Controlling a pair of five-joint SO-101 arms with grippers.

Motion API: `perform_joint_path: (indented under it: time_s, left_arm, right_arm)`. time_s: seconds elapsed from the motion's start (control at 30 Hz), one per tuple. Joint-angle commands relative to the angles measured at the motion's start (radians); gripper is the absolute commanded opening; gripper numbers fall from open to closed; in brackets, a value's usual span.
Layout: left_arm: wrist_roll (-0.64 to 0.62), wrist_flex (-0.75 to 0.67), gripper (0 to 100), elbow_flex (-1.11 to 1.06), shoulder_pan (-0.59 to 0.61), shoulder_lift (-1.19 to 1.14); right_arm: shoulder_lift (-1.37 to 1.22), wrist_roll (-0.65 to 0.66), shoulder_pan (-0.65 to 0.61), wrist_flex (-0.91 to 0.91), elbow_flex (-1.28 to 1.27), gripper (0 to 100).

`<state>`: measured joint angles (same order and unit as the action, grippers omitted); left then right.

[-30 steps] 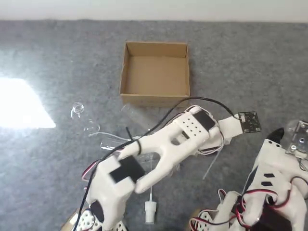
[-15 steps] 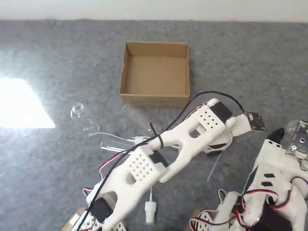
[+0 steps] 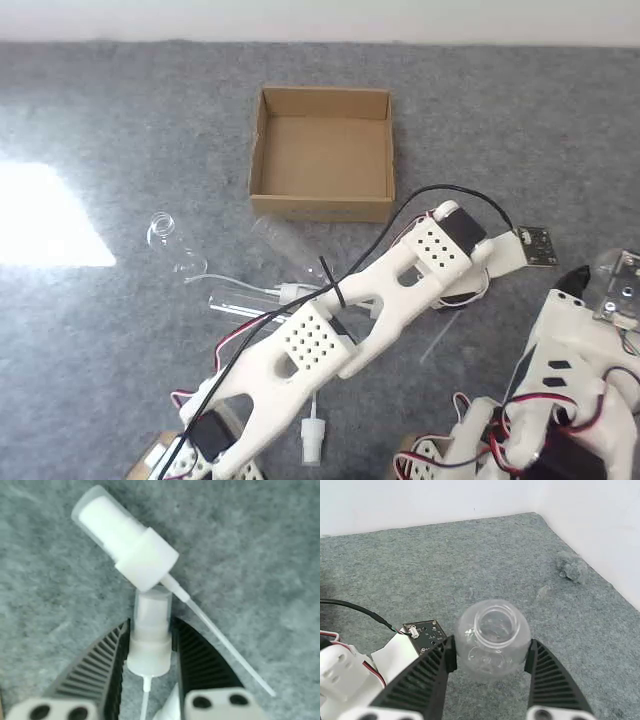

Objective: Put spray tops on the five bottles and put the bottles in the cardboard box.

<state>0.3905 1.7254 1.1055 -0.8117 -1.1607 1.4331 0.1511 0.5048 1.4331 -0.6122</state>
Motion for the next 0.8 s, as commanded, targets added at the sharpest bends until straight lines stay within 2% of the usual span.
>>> perform_joint_path:
  time_s: [0.0, 0.13, 0.4, 0.77]
  left_arm:
    - [-0.015, 0.032, 1, 0.03, 0.005, 0.021]
    - [-0.04, 0.032, 1, 0.024, 0.008, 0.072]
    - [-0.127, 0.032, 1, 0.027, 0.135, 0.242]
    - [-0.233, 0.026, 1, 0.03, 0.221, 0.43]
  right_arm:
    - [0.007, 0.014, 0.007, -0.024, 0.008, 13.4]
    - [0.007, 0.014, 0.007, -0.024, 0.008, 13.4]
    - [0.007, 0.014, 0.007, -0.033, 0.006, 13.4]
    - [0.007, 0.012, 0.007, -0.039, 0.005, 13.4]
